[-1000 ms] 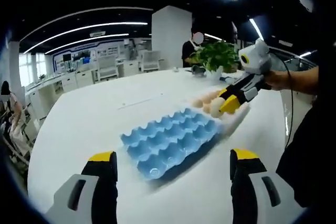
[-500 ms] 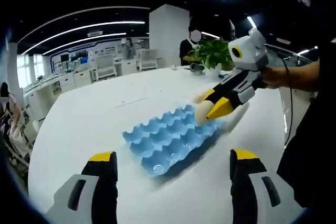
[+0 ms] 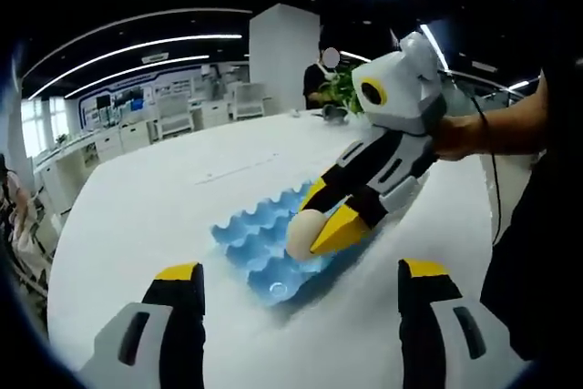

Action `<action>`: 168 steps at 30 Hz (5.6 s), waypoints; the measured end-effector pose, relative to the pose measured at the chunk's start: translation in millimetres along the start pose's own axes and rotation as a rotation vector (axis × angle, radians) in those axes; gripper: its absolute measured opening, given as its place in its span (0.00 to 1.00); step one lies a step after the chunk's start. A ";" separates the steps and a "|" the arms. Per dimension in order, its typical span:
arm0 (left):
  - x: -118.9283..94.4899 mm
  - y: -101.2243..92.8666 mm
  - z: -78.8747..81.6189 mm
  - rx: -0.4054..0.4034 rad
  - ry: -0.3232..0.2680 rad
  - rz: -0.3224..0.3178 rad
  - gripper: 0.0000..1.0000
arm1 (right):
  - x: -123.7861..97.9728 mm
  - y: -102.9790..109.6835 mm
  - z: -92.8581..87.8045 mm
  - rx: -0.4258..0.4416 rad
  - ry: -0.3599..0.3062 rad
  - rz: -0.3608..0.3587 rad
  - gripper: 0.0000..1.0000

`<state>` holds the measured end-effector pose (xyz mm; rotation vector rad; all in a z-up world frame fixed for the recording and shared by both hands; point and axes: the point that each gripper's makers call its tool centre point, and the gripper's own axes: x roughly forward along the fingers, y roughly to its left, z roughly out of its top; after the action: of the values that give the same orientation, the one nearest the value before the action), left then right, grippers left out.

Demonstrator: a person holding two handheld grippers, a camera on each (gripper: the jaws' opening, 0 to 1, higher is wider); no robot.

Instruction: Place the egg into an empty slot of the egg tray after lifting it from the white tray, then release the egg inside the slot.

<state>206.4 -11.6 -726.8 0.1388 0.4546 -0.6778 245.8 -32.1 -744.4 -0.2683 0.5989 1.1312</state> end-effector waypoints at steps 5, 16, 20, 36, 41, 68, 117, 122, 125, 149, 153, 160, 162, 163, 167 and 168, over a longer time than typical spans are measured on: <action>-0.5 1.3 -0.8 -0.001 0.001 0.003 0.86 | 15.5 3.9 -1.4 -0.017 0.027 0.023 0.24; -0.2 2.6 -3.8 -0.006 0.005 0.000 0.86 | 32.7 7.1 -9.8 -0.079 0.082 0.032 0.24; 0.0 2.1 -4.2 -0.008 0.009 -0.001 0.86 | 37.3 7.4 -12.2 -0.107 0.100 0.034 0.24; -0.7 7.5 -7.5 -0.014 0.009 0.007 0.86 | 46.6 11.8 -19.5 -0.268 0.158 0.043 0.25; -2.3 10.8 -9.3 -0.016 0.006 0.017 0.85 | 47.4 13.3 -21.4 -0.331 0.186 0.035 0.25; -4.9 2.5 -5.6 0.020 0.003 0.016 0.84 | 40.1 10.0 -24.0 -0.439 0.097 0.008 0.29; -5.2 -3.1 2.6 0.063 -0.017 -0.008 0.81 | -136.6 -82.7 -109.5 -0.053 -0.016 -0.493 0.31; -4.7 -3.5 2.8 0.064 -0.017 -0.011 0.81 | -162.0 -102.4 -115.4 0.027 -0.055 -0.580 0.32; -4.0 -3.1 2.0 0.063 -0.017 -0.011 0.81 | -178.3 -116.0 -121.5 0.082 -0.072 -0.641 0.31; -4.3 -2.5 0.6 0.057 -0.016 -0.009 0.80 | -190.5 -142.8 -158.1 0.244 -0.046 -0.705 0.27; -5.3 1.0 -3.2 0.049 -0.013 0.001 0.80 | -190.9 -142.6 -157.6 0.259 -0.041 -0.705 0.26; -4.6 1.3 -3.6 0.045 -0.008 0.003 0.80 | -195.6 -136.8 -148.0 0.265 -0.064 -0.705 0.25; -3.5 1.9 -3.7 0.048 -0.008 0.003 0.80 | -197.4 -133.7 -144.2 0.257 -0.069 -0.702 0.25; -3.0 1.4 -3.4 0.047 -0.007 0.001 0.80 | -197.8 -132.3 -142.4 0.254 -0.068 -0.701 0.25; -1.5 0.4 -3.3 0.051 -0.006 -0.003 0.80 | -199.2 -124.7 -129.6 0.241 -0.089 -0.688 0.25; -1.4 0.1 -3.2 0.052 -0.006 -0.004 0.80 | -198.7 -122.6 -126.6 0.232 -0.092 -0.683 0.25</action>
<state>204.3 -9.9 -728.9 0.1846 0.4322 -0.6940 259.5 -297.3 -745.1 -0.1953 0.4946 0.4092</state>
